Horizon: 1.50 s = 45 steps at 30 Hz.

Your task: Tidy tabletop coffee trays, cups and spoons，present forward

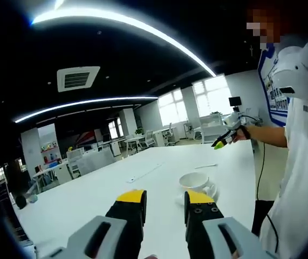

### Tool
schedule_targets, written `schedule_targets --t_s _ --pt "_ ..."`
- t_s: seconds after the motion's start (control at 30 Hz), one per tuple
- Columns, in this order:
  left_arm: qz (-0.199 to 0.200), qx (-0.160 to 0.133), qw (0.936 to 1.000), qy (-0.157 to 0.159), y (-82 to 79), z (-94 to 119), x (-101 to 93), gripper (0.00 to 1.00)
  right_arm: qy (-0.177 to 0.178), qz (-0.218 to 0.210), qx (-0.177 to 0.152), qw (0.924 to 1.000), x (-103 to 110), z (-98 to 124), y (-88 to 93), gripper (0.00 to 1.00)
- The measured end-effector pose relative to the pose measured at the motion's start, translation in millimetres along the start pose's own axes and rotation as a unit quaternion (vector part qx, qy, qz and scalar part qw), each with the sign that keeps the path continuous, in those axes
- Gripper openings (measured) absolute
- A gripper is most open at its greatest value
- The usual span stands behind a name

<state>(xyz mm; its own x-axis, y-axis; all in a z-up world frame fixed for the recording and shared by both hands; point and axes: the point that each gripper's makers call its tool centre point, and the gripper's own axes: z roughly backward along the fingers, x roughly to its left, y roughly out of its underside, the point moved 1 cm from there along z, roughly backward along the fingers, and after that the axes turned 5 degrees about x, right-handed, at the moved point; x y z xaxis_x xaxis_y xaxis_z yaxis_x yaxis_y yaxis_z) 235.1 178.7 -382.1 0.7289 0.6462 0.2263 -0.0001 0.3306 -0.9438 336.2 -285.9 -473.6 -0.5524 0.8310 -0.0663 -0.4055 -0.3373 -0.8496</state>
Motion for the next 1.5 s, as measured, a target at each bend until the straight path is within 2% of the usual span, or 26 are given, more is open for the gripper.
schedule_targets --t_s 0.17,0.23,0.33,0.47,0.57,0.77,1.2,1.3,1.33,1.5 --pt "-0.001 0.0 1.0 0.002 0.3 1.6 -4.6 0.3 -0.015 0.012 0.019 0.9996 1.1 -23.1 1.8 0.28" --pt "-0.006 -0.001 1.0 0.0 -1.0 3.5 -6.2 0.3 -0.02 0.002 0.025 0.9995 0.4 -30.7 2.1 0.28" --pt "0.002 -0.011 0.9999 0.004 -5.3 6.0 -8.4 0.3 -0.019 0.007 0.041 0.9989 3.0 -39.4 3.4 0.27" --pt "0.0 -0.007 1.0 0.001 -4.3 7.0 -10.5 0.3 -0.02 0.013 0.075 0.9969 0.6 -53.8 11.2 0.26" --pt "0.002 -0.007 1.0 -0.001 -3.8 8.1 -11.6 0.3 -0.031 0.038 0.085 0.9951 6.6 -64.9 13.4 0.25" --pt "0.002 -0.005 1.0 -0.005 -2.1 10.7 -13.7 0.3 -0.024 0.029 0.117 0.9924 6.8 -82.3 25.8 0.22" --pt "0.008 -0.003 0.9999 -0.013 -2.4 18.3 -10.4 0.3 -0.02 0.015 0.146 0.989 2.5 -89.5 38.6 0.14" --pt "0.011 -0.002 0.9998 -0.018 -0.9 18.7 -8.4 0.3 -0.019 0.016 0.149 0.9886 1.8 -88.3 38.8 0.08" --pt "0.012 -0.002 0.9998 -0.018 -0.4 18.7 -7.8 0.3 -0.009 0.012 0.154 0.9879 -1.9 -87.2 40.3 0.07" --pt "0.021 0.001 0.9996 -0.021 3.7 16.7 -5.4 0.3 -0.011 0.009 0.155 0.9878 -1.5 -89.7 40.8 0.06"
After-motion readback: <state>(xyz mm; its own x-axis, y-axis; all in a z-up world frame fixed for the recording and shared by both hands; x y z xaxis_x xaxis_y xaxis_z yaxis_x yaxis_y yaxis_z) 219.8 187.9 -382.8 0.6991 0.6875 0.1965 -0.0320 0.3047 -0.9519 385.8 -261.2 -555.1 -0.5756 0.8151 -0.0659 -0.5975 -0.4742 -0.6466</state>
